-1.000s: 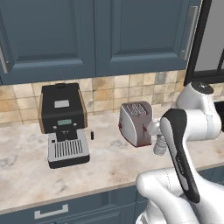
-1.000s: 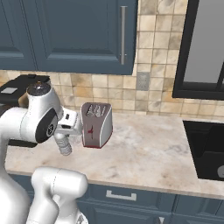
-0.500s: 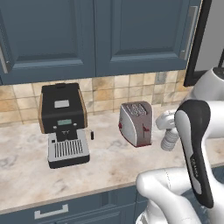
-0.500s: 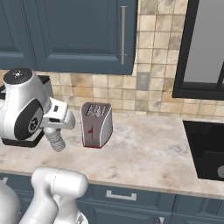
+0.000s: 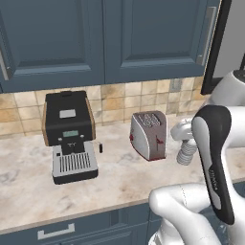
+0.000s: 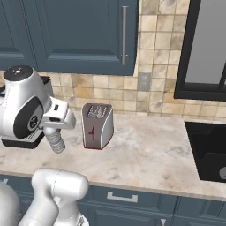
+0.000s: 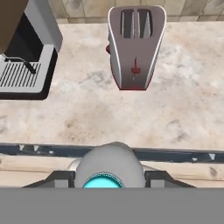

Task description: Place the drinks on the dining counter in a tight cluster.

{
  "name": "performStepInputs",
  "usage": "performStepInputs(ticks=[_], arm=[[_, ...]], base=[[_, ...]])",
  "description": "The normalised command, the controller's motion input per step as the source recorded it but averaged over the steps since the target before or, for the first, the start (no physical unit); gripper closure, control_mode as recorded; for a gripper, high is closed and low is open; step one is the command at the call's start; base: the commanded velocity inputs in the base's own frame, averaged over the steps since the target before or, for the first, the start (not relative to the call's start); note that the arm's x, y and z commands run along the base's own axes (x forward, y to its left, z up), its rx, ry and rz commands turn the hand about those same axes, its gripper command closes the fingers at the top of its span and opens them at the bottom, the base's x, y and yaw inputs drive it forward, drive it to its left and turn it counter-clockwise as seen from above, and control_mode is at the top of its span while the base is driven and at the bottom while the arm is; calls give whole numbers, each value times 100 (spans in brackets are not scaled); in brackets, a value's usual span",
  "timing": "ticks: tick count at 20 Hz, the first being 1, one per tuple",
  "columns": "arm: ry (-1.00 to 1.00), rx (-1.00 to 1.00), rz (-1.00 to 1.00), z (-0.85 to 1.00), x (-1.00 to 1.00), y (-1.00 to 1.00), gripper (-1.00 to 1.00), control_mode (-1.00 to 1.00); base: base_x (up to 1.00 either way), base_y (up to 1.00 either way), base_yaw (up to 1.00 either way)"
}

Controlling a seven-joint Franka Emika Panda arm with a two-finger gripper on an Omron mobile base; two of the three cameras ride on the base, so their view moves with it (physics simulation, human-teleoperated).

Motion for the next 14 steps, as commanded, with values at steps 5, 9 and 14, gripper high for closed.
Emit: performStepInputs(ticks=[5,9,14], arm=[[0,1,-1,0,-19,0,100,100],[0,0,0,0,0,0,100,100],[0,0,0,0,0,0,100,100]], base=[[-54,-7,-11],[-100,-20,-27],[-100,-32,-31]])
